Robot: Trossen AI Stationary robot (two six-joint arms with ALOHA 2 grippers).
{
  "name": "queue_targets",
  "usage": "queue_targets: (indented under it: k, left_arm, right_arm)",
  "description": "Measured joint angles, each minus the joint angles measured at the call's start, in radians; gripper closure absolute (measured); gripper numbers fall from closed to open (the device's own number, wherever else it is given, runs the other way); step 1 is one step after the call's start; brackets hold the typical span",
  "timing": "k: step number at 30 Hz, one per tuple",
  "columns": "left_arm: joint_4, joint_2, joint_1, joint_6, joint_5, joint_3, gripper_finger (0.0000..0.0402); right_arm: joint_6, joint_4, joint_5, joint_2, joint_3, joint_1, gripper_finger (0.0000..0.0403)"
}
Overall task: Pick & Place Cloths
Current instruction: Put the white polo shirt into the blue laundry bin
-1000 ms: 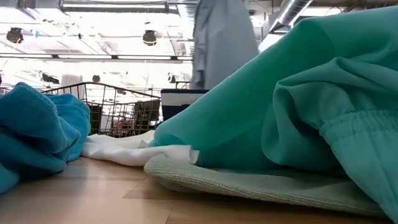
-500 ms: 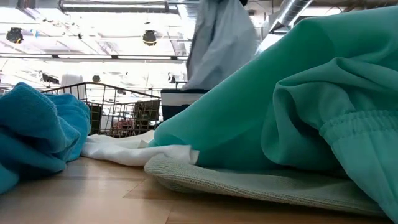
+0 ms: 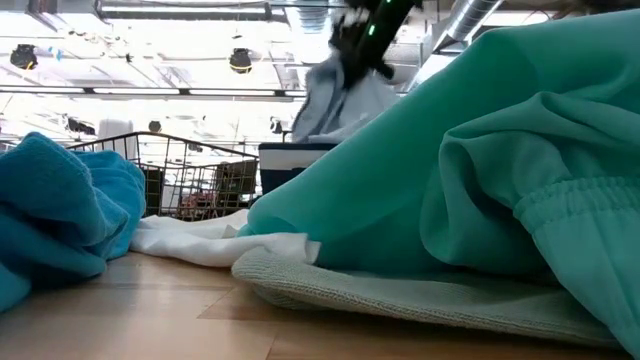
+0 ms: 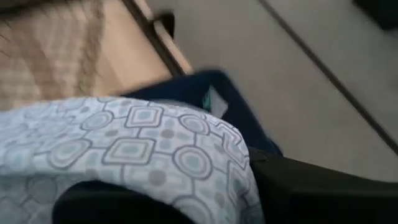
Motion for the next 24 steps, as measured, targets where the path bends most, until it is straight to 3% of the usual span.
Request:
queue_targets:
  k: [7,15,20,24]
  left_arm:
    - [0.000,0.000,0.000,-0.010,-0.003,0.000,0.0399]
    - [0.000,0.000,0.000,-0.010,-0.003,0.000,0.0399]
    - [0.000,0.000,0.000,-0.005,-0.003,0.000,0.0399]
    - [0.003,0.006,0.000,0.000,-0.002,0.000,0.0395]
  right_arm:
    - [0.002,-0.043,-0.015,0.185,-0.001,-0.041,0.0403]
    - [0.047,-0.096,-0.119,0.303,0.000,-0.037,0.0392]
    - [0.047,-0.201,-0.139,0.331,-0.002,-0.024,0.0340]
    - [0.012,-0.246,-0.138,0.305,-0.003,-0.009,0.0270]
